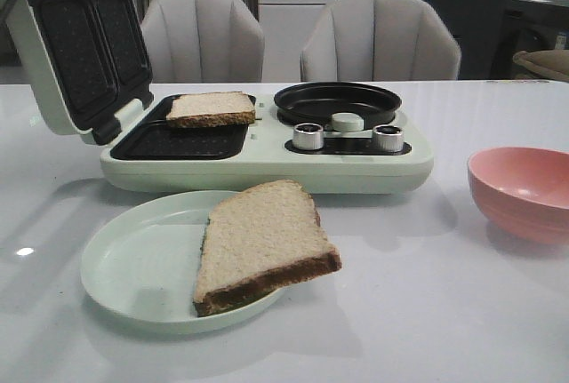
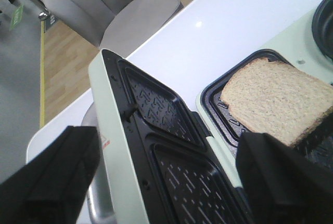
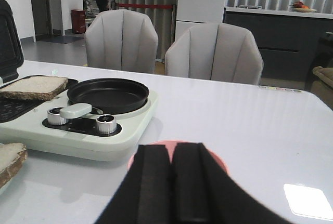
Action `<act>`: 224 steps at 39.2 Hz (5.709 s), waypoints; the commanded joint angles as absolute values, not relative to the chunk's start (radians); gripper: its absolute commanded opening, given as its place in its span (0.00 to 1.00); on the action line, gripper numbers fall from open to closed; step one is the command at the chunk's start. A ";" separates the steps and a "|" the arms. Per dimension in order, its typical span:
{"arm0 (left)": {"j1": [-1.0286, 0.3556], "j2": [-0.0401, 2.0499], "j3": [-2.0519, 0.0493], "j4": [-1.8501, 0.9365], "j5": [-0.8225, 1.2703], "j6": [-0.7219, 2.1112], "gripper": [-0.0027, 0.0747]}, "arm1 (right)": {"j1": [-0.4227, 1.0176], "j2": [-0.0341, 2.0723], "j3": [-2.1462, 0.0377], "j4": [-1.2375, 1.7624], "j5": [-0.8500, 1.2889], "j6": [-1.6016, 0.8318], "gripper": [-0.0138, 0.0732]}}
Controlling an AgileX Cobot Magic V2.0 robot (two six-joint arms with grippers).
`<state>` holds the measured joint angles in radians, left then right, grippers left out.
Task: Make breakfast with bread and shrimp
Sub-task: 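Withdraw the left gripper up and away from the sandwich maker, then reach the right gripper to the plate and grasp the remaining bread slice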
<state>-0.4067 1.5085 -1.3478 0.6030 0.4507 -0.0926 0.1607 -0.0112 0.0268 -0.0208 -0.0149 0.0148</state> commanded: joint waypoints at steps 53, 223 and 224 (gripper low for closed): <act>-0.171 0.221 -0.449 -0.242 0.255 0.341 0.79 | 0.154 -0.032 0.010 -0.030 -0.088 0.011 0.29; -0.255 0.128 -0.284 -0.230 0.158 0.140 0.79 | 0.361 1.857 -1.125 1.264 0.603 -0.732 0.41; -0.255 0.128 -0.284 -0.230 0.158 0.140 0.79 | 0.361 1.849 -1.125 1.264 0.602 -0.737 0.41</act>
